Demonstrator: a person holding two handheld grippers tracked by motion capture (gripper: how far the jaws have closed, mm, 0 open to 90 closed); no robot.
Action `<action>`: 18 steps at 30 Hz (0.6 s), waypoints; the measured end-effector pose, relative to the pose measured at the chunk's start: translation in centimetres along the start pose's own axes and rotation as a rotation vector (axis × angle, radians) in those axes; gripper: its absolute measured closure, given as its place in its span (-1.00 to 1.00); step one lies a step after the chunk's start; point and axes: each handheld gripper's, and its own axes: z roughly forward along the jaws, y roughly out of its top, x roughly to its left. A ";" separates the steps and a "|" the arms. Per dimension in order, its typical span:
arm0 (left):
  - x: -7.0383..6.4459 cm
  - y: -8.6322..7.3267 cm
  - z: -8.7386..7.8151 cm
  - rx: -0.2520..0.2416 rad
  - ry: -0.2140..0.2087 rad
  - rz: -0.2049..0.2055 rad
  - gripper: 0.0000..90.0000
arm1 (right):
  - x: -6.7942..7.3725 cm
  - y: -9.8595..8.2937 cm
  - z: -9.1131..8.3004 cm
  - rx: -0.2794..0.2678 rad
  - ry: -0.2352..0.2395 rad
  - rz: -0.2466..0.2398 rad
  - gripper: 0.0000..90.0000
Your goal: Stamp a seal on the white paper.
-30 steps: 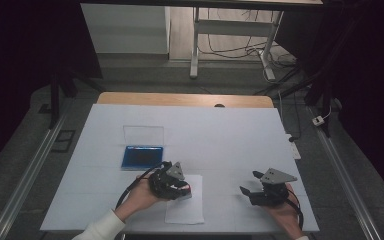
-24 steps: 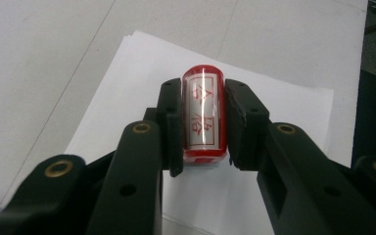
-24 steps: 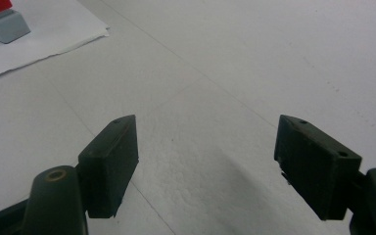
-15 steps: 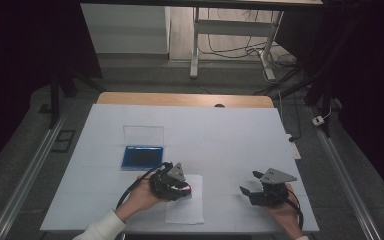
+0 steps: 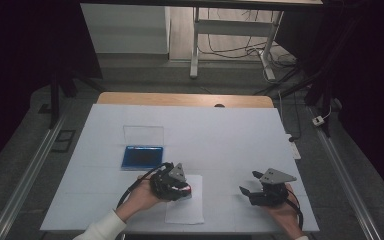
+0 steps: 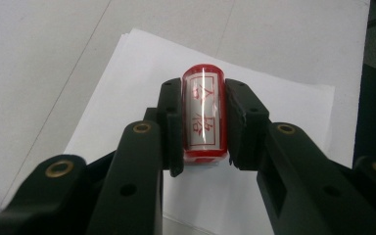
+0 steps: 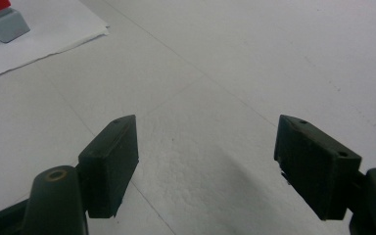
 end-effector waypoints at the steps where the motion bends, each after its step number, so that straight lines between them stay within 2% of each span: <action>1: 0.0 0.0 0.0 0.001 -0.001 0.001 0.57 | 0.0 0.0 0.0 0.000 0.000 0.000 -0.47; 18: -0.1 0.1 0.4 0.033 0.006 -0.002 0.57 | 0.1 0.0 0.0 0.001 -0.007 -0.005 -0.47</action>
